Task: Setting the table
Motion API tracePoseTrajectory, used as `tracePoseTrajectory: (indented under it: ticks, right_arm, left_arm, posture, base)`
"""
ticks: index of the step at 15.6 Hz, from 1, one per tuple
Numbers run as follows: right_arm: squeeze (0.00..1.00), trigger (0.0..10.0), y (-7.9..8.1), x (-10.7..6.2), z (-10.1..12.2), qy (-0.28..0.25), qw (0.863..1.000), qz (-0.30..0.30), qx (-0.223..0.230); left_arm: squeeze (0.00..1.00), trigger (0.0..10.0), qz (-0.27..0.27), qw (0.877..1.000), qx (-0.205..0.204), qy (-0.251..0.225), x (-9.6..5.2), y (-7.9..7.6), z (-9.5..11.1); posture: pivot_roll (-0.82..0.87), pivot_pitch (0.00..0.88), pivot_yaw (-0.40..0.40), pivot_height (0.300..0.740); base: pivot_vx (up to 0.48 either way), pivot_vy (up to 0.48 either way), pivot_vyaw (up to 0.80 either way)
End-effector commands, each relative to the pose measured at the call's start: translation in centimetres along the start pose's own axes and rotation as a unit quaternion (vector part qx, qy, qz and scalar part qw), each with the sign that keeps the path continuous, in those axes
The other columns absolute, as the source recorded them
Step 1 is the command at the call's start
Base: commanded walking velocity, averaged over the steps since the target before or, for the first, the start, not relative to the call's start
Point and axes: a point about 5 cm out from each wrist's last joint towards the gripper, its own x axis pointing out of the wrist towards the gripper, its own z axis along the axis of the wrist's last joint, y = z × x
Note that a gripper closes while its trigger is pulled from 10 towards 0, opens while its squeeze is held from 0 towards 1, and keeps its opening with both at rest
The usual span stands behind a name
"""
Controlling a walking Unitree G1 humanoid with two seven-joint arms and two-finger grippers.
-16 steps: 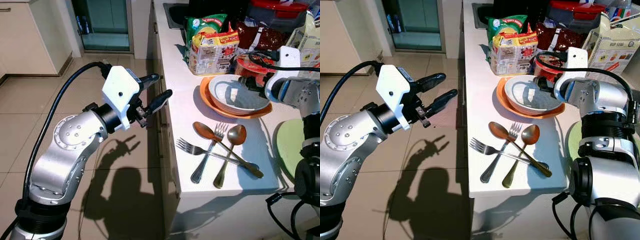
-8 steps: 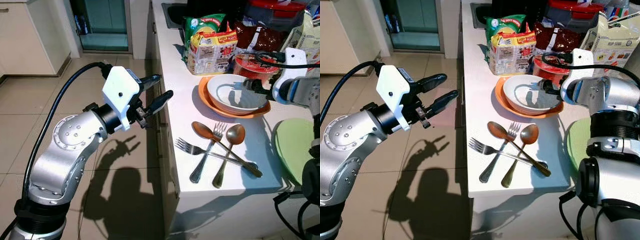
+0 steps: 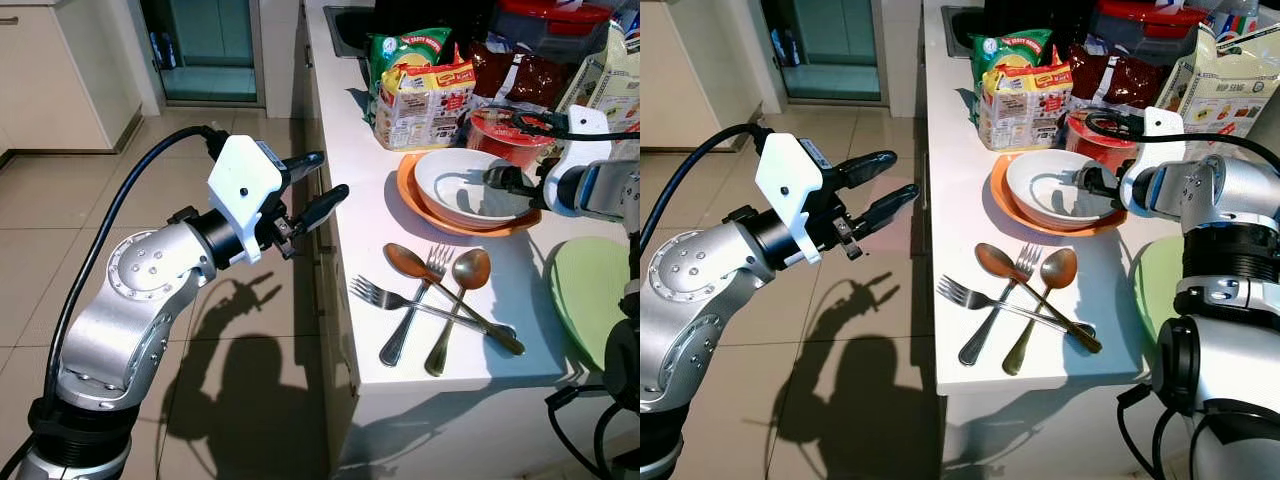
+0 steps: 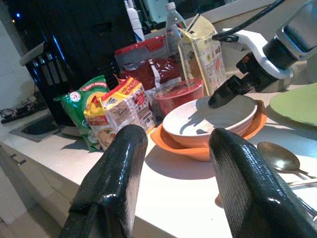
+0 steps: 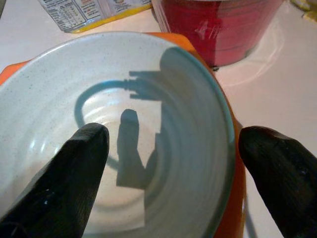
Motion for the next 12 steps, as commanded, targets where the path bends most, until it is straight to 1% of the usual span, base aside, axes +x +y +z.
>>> tracePoseTrajectory:
  ticks: [1,4,6,9,10,11,12]
  right_arm:
    - [0.0,10.0,-0.3,0.2,-0.7,0.013,1.0,0.003,0.015]
    - [0.0,10.0,0.3,0.3,-0.4,0.009,0.997,0.043,0.063]
    - [0.0,10.0,0.5,0.2,-0.2,0.006,0.995,0.055,0.078]
    - [0.0,10.0,0.5,0.0,0.1,0.002,0.994,0.063,0.088]
    - [0.0,5.3,0.4,-0.1,0.2,-0.002,0.994,0.065,0.089]
    - [0.0,5.3,0.4,-0.1,0.3,-0.003,0.994,0.066,0.09]
    - [0.0,0.5,0.4,-0.1,0.3,-0.003,0.994,0.069,0.09]
  left_arm:
    - [0.0,10.0,-0.012,1.0,0.008,-0.005,0.1,-0.3,0.4]
    - [0.0,10.0,-0.011,1.0,0.009,-0.006,0.1,-0.1,0.4]
    - [0.0,10.0,-0.01,1.0,0.01,-0.006,0.1,-0.1,0.5]
    - [0.0,10.0,-0.009,1.0,0.01,-0.006,0.1,-0.1,0.5]
    - [0.0,10.0,-0.009,1.0,0.01,-0.007,0.1,-0.1,0.5]
    - [0.0,10.0,-0.009,1.0,0.01,-0.007,0.1,-0.1,0.5]
    - [0.0,10.0,-0.008,1.0,0.01,-0.007,0.1,-0.1,0.5]
  posture:
    - [-0.01,0.0,-0.022,0.74]
    - [-0.01,0.0,-0.022,0.74]
    - [-0.01,0.0,-0.022,0.74]
    - [-0.01,0.0,-0.024,0.74]
    - [-0.01,0.0,-0.024,0.74]
    - [-0.01,0.0,-0.024,0.74]
    - [-0.01,0.0,-0.024,0.74]
  base:
    - [0.0,0.0,0.0]
    - [0.0,0.0,0.0]
    - [0.0,0.0,0.0]
    - [0.0,0.0,0.0]
    - [0.0,0.0,0.0]
    - [0.0,0.0,0.0]
    - [0.0,0.0,0.0]
